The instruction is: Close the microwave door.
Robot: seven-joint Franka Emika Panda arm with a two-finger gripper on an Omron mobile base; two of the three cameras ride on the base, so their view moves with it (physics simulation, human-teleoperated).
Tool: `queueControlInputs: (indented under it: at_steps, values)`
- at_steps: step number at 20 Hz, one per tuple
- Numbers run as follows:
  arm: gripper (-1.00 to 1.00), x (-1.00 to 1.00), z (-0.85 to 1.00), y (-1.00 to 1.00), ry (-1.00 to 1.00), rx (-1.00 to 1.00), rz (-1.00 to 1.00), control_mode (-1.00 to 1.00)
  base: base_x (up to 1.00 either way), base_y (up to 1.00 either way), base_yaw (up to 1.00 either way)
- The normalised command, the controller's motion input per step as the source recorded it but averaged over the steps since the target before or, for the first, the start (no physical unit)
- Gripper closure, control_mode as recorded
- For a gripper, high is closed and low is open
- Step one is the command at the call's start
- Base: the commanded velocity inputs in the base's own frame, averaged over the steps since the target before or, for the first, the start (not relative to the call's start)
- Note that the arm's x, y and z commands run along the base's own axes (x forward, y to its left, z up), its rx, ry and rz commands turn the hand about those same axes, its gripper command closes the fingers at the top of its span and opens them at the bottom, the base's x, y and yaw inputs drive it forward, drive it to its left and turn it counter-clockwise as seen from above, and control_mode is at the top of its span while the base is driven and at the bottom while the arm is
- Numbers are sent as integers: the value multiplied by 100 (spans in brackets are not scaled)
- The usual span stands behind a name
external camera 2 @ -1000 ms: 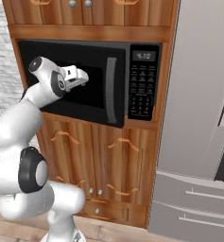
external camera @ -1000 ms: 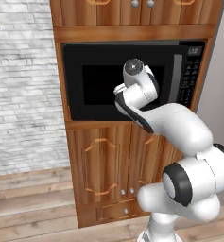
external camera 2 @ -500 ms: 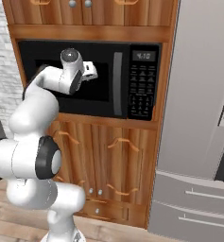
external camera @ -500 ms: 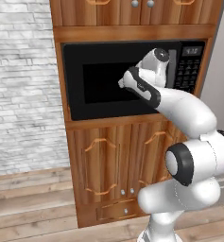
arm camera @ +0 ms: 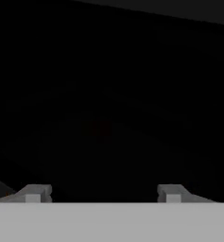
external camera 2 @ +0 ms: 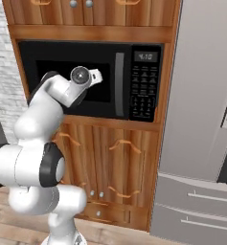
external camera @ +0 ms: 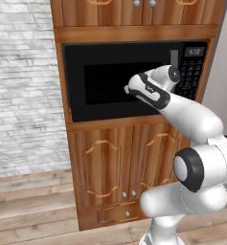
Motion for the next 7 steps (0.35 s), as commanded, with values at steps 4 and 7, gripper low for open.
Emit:
queueControlInputs:
  at_steps: [4,7]
  values:
    - [-100,-10,0,9,0,-6,-5,-100,0,0,0]
    - [-100,-61,5,0,0,-3,-13,-100,0,0,0]
